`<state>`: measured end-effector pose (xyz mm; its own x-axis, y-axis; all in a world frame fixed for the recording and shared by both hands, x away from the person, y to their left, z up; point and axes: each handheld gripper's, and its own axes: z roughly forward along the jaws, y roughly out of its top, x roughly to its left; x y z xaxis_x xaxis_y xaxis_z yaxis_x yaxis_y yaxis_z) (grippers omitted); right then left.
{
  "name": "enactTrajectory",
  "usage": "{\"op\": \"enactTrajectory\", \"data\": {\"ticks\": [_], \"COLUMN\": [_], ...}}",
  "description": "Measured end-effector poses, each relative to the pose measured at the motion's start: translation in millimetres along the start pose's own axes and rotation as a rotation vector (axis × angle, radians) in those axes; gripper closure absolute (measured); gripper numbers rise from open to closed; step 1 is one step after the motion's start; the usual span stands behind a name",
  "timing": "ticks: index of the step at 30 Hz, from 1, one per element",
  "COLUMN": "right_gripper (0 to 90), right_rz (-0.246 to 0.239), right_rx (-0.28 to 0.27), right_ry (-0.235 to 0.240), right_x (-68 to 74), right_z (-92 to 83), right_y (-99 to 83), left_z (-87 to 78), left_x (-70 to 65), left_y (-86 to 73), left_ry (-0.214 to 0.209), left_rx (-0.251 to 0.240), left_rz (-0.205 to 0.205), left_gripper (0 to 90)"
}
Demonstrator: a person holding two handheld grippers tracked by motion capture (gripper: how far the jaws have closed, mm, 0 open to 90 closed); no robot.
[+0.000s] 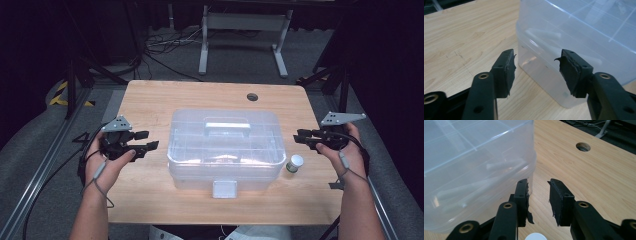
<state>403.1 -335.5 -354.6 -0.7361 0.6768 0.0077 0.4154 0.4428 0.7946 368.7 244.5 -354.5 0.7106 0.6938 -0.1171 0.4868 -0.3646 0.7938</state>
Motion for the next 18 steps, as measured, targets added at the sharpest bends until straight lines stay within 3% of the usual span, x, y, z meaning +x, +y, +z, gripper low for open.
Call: {"op": "enactTrajectory", "data": {"ticks": [3,4,12,15,18], "right_gripper": [67.5,66.7,67.9,67.4,66.6], "right_rz": [-0.013,0.021,0.029,0.038,0.042], "right_rx": [-0.003,0.008,0.007,0.001,0.003], "right_ry": [-0.004,-0.002,0.006,0.003,0.005], "right_x": [1.4,1.7,1.2,0.1,-1.2], "right_z": [0.1,-0.3,-4.5,-6.7,-8.6], "right_y": [0.9,0.4,-1.8,-2.2,-3.9], "left_z": [-0.6,-0.8,3.8,3.7,5.3], "left_x": [-1.5,-1.3,1.0,0.4,-3.3], "left_y": [1.1,1.4,1.4,5.2,9.9], "left_ry": [-0.021,-0.025,-0.046,-0.063,-0.076], "left_rx": [-0.012,-0.019,-0.012,-0.027,0.006], "left_rz": [0.005,0.014,0.021,0.007,0.018], "left_gripper": [46.8,46.4,45.0,45.8,46.2]}}
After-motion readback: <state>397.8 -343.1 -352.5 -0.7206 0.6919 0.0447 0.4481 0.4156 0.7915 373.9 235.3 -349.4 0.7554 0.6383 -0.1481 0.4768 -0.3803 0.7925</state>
